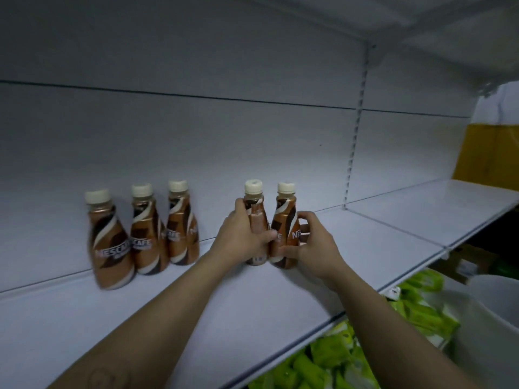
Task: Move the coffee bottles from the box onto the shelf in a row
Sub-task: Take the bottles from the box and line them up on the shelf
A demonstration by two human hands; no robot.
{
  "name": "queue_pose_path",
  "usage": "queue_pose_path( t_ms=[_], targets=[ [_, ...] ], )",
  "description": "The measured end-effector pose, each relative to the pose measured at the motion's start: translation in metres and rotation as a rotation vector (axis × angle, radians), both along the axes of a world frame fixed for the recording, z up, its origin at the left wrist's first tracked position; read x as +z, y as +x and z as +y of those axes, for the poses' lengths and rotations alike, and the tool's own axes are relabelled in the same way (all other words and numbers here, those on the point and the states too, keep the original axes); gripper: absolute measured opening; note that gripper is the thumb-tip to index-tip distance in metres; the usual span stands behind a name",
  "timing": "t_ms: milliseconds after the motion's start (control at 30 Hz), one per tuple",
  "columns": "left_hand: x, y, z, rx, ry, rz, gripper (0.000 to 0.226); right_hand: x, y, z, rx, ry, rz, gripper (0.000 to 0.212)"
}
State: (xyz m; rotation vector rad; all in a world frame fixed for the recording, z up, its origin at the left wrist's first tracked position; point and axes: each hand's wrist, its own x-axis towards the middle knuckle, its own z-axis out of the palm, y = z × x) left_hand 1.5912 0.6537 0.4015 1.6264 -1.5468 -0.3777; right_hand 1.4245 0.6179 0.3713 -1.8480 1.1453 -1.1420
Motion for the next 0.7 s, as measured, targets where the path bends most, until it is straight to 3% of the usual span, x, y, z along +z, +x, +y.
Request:
queue_pose_path(
  t_ms=[67, 200, 367, 467, 700],
  targets=[
    [0.016, 0.016, -0.007, -0.003, 0.051, 0.025, 0.058, -0.001, 0.011, -0.006, 0.022, 0.006, 0.006, 0.071],
    [0.068, 0.038, -0.013, -0.016, -0.023, -0.049, 0.078, -0.003, 0.018, -0.015, 0.059, 0.013, 0.034, 0.071],
    [0.078, 0.046, -0.025, -0.071, 0.015, -0.298, 0.039, -0.002, 0.025, -0.026, 0.068, 0.017, 0.081, 0.068],
    [0.08, 0.054, -0.029, -0.087, 0.007, -0.363, 0.033, -0.002, 0.032, -0.032, 0.057, 0.016, 0.109, 0.069],
    [0.085, 0.077, -0.031, 0.255, -0.082, -0.733, 0.044, 0.002, 0.08, -0.048, 0.114, 0.048, 0.076, 0.068]
  ],
)
